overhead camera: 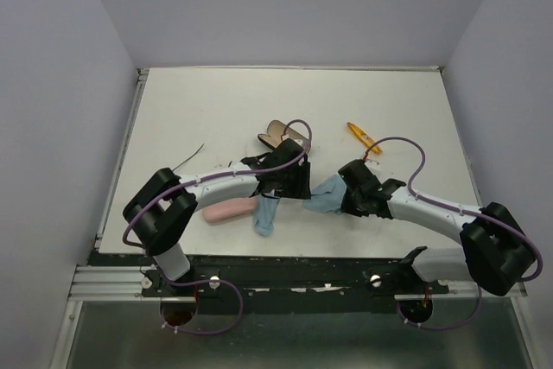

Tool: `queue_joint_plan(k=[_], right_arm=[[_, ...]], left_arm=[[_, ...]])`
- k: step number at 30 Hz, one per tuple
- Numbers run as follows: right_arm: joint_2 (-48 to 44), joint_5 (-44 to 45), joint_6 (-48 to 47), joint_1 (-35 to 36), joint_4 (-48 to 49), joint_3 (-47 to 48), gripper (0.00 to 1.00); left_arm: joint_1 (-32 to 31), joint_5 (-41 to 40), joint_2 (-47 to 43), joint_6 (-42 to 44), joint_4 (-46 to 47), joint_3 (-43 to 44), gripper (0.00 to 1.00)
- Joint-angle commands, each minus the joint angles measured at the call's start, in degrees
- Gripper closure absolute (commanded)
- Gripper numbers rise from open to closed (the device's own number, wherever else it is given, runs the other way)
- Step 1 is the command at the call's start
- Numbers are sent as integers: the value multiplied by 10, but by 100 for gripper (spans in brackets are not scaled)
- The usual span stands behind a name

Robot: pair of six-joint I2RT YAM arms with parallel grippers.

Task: Organize the sunglasses
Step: Pick up the corner of the glasses cleaning cloth from the center of the board.

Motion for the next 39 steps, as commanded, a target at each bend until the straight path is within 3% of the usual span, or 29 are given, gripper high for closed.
queue_joint_plan(k=[1, 11, 18, 28, 32, 35, 39], right_arm=[[-6, 20, -3, 2, -29, -22, 91], [-17, 1, -21, 2, -15, -29, 89], [-21, -6, -29, 1, -1, -34, 88], [-35, -5, -30, 2, 10, -43, 84], [-57, -9, -29, 2, 13, -42, 83], [-73, -5, -32, 2, -6, -40, 80], [-96, -1, -28, 2, -41, -36, 73]], left_arm=[[-18, -26, 33, -3, -46, 25, 41], [-50, -46, 101, -34, -92, 80, 54], [-59, -131, 133, -50, -159, 111, 60], [-82, -106, 169, -36, -158, 152, 66], [-86, -123, 186, -45, -180, 169, 81], [-86, -145, 179, -49, -185, 168, 99], [-85, -156, 161, -53, -176, 154, 100]])
